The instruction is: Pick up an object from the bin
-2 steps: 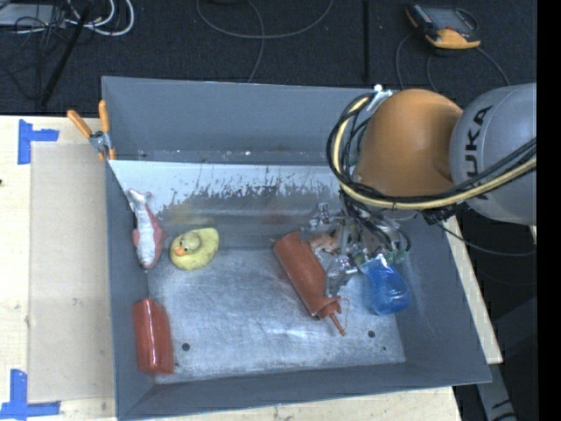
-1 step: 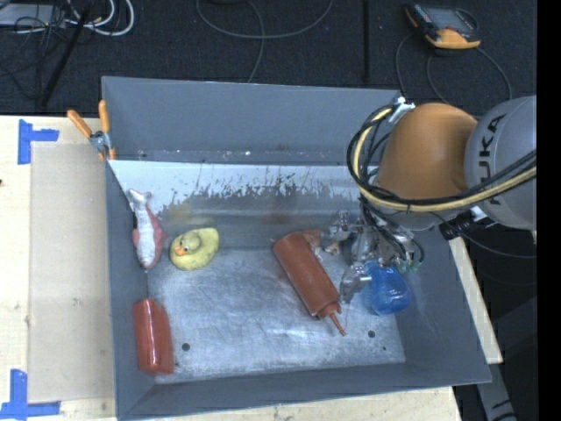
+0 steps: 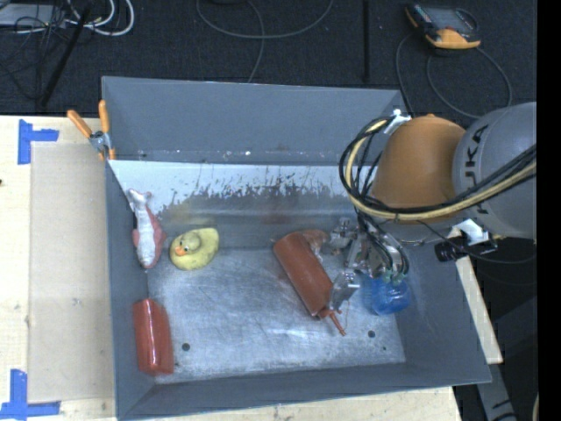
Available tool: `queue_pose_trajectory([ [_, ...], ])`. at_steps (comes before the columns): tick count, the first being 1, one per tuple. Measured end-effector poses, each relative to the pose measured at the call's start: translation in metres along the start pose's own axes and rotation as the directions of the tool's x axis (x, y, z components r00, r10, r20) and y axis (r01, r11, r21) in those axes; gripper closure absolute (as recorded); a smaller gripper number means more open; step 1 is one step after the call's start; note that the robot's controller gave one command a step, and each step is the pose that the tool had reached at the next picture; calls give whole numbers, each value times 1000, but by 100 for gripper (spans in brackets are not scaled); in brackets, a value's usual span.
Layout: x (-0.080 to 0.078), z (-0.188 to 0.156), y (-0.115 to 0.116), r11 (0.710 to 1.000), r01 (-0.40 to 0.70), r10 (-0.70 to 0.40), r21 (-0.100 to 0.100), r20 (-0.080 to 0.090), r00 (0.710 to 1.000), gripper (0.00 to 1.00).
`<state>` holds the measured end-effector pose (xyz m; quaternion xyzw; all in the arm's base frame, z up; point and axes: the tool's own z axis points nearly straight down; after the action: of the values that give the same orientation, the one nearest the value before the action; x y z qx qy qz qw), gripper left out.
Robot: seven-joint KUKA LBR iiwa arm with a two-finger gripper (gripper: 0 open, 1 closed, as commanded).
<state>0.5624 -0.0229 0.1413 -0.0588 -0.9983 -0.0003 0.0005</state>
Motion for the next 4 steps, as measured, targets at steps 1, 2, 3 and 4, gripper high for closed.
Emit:
queue_pose_trajectory([
  [1, 7, 65, -4, 999, -40, 40, -1, 3, 999, 0],
  [2, -8, 78, -4, 973, -229, 229, -16, 35, 973, 100],
  [3, -8, 78, -4, 967, -255, 255, -16, 32, 966, 100],
  [4, -8, 76, -4, 961, -275, 275, -15, 27, 961, 100],
])
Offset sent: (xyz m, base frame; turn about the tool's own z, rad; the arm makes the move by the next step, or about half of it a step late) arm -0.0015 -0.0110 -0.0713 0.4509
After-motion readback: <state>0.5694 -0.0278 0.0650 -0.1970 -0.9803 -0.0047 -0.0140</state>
